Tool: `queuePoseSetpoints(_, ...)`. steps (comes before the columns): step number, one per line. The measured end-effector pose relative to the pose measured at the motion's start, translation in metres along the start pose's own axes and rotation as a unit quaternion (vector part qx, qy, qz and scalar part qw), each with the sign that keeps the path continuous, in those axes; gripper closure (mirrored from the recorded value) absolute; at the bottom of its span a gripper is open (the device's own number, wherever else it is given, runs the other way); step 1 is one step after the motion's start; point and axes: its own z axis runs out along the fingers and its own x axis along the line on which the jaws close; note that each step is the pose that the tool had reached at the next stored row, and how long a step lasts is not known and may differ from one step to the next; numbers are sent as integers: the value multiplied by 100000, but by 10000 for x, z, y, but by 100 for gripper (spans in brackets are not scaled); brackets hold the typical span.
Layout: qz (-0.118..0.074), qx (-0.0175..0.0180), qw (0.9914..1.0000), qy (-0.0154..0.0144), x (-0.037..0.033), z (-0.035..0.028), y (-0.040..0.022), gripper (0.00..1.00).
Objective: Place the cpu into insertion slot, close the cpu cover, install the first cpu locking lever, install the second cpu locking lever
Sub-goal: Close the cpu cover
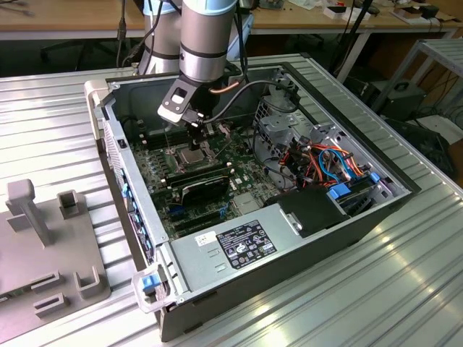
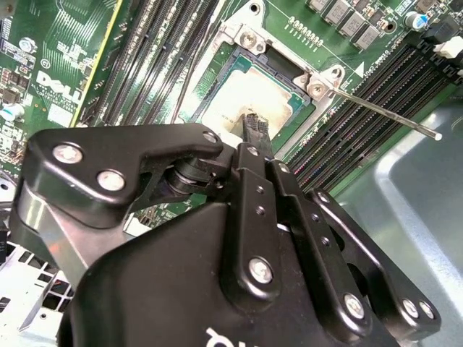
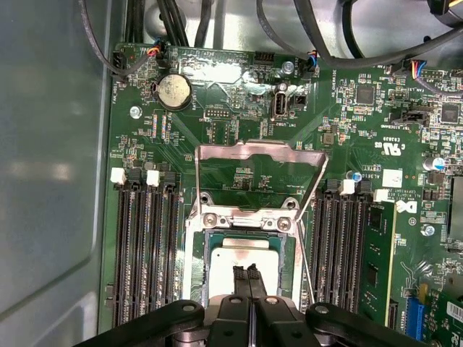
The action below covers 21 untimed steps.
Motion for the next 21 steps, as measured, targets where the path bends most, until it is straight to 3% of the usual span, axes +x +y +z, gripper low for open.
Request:
queuePoseSetpoints(10,-2,1,100000,1,-2,-41,1,89)
queuePoseSetpoints(21,-5,3,100000,0,-7,-176,3,89)
